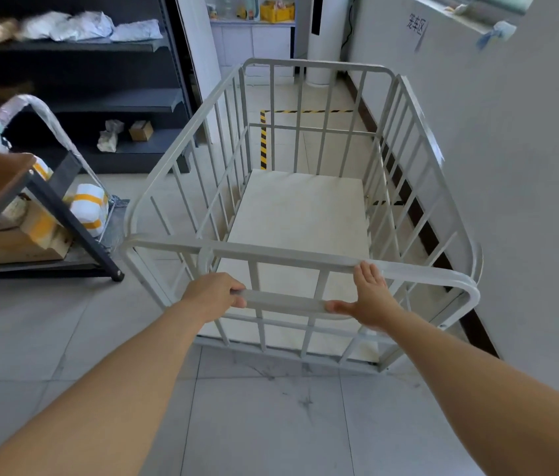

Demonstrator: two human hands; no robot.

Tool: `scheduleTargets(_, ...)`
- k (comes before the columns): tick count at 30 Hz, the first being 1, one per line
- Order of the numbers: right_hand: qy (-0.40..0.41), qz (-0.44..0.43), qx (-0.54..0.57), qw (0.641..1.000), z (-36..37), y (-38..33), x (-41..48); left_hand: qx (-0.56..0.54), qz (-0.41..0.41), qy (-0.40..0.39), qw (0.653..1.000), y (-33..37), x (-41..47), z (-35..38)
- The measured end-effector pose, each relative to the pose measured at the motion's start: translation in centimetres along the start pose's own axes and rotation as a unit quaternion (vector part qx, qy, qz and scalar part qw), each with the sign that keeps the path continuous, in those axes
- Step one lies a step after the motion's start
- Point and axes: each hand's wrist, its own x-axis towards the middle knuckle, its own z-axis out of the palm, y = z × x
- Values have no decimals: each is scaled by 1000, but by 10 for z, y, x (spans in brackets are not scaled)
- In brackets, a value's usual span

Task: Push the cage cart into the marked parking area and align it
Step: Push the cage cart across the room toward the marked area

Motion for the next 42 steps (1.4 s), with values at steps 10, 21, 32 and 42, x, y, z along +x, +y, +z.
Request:
scheduleTargets(10, 4, -5, -9, 1000, -52, 16, 110, -19, -19, 10, 1000, 25, 110, -38)
scheduleTargets(21, 1, -9, -3, 1000, -103, 11, 227, -76, -52, 16, 996, 32, 230, -89)
scheduleTargets(32, 1, 12, 0, 1000, -155, -23, 355, -44, -25, -11, 999, 13, 359, -164)
scheduleTargets(42, -5, 11, 12, 1000, -198, -47, 469, -46, -40, -15, 998, 0, 474, -226)
